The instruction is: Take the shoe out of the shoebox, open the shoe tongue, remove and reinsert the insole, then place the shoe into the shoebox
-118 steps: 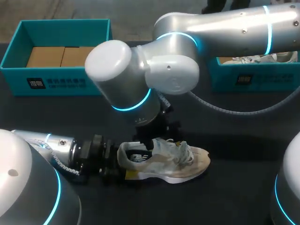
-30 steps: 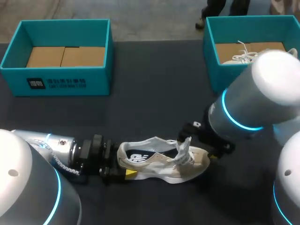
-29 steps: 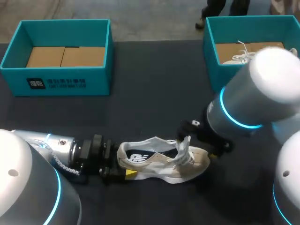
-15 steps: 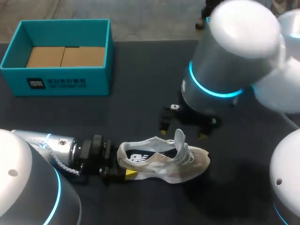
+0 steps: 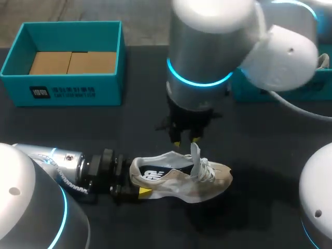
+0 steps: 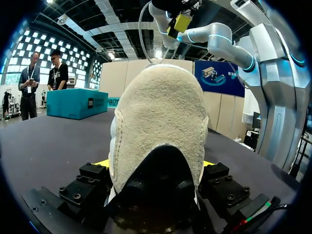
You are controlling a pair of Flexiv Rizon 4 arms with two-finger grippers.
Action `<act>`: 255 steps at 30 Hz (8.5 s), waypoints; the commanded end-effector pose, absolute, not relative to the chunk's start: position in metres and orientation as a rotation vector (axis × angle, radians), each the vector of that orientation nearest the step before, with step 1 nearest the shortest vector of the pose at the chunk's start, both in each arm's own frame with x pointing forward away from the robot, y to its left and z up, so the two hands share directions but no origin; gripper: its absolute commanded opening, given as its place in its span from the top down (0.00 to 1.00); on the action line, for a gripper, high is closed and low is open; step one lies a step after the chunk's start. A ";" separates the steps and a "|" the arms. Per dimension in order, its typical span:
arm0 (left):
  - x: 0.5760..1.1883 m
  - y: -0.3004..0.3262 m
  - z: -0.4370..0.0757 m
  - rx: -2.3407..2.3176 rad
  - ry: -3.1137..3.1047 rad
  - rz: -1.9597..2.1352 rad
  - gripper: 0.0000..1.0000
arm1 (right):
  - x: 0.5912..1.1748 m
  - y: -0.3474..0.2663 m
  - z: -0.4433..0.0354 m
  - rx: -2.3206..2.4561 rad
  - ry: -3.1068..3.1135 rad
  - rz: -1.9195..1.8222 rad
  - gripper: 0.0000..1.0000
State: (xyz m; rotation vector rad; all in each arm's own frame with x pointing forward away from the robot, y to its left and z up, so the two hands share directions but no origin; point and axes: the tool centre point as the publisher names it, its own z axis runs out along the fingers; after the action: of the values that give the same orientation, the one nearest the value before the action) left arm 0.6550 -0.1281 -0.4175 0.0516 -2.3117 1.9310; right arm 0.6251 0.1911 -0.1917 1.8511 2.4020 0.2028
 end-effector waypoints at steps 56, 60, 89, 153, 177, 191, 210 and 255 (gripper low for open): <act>0.654 -0.126 -0.420 0.051 -2.312 1.928 1.00 | 0.656 0.265 -0.325 0.337 3.126 -0.022 1.00; 0.654 -0.126 -0.420 0.051 -2.312 1.928 1.00 | 0.660 0.260 -0.336 0.333 3.140 -0.003 1.00; 0.654 -0.126 -0.420 0.051 -2.312 1.928 1.00 | 0.671 0.220 -0.393 0.304 3.114 -0.082 1.00; 0.654 -0.126 -0.420 0.051 -2.312 1.928 1.00 | 0.619 0.196 -0.437 0.430 3.288 -0.087 1.00; 0.654 -0.126 -0.420 0.051 -2.312 1.928 1.00 | 0.634 0.192 -0.397 0.425 3.031 0.391 1.00; 0.654 -0.126 -0.420 0.051 -2.312 1.928 1.00 | 0.637 0.187 -0.385 0.420 2.869 0.674 1.00; 0.654 -0.126 -0.420 0.051 -2.312 1.928 1.00 | 0.643 0.181 -0.370 0.319 2.767 0.858 1.00; 0.654 -0.126 -0.420 0.051 -2.312 1.928 1.00 | 0.661 0.196 -0.346 0.323 3.229 0.444 0.51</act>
State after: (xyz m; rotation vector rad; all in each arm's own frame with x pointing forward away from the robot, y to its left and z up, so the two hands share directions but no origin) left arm 0.6530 -0.1272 -0.4172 0.0512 -2.3122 1.9291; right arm 0.6621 0.1983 -0.3468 0.3137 3.2325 0.4528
